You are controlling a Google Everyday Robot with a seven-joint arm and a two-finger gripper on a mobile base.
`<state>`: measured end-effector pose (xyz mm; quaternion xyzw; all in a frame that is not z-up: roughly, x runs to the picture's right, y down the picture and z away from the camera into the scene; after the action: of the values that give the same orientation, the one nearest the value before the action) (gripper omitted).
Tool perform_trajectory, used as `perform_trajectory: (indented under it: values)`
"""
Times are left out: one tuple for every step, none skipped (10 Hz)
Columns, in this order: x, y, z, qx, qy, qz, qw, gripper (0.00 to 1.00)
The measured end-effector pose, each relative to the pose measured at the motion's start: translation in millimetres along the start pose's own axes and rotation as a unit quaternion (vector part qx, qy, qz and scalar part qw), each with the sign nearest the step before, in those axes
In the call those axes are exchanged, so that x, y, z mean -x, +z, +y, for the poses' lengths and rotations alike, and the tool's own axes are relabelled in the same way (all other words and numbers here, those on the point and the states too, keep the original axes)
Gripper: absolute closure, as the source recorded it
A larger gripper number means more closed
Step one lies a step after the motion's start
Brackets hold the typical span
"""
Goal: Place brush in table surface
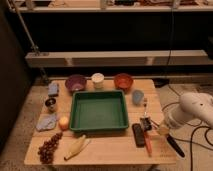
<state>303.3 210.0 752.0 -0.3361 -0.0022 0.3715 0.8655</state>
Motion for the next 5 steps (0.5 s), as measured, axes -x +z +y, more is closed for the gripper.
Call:
perform_trajectory:
  values:
    - [-2, 3, -2, -0.001, 0.011, 0.0, 0.9999, 0.66]
    - [-4, 6, -4, -0.002, 0.019, 0.0, 0.9998, 0.66]
    - [-5, 10, -6, -0.003, 0.026, 0.0, 0.9997, 0.66]
    - [-7, 12, -7, -0.004, 0.032, 0.0, 0.9995, 0.66]
    - [-10, 14, -8, -0.006, 0.039, 0.001, 0.9992, 0.66]
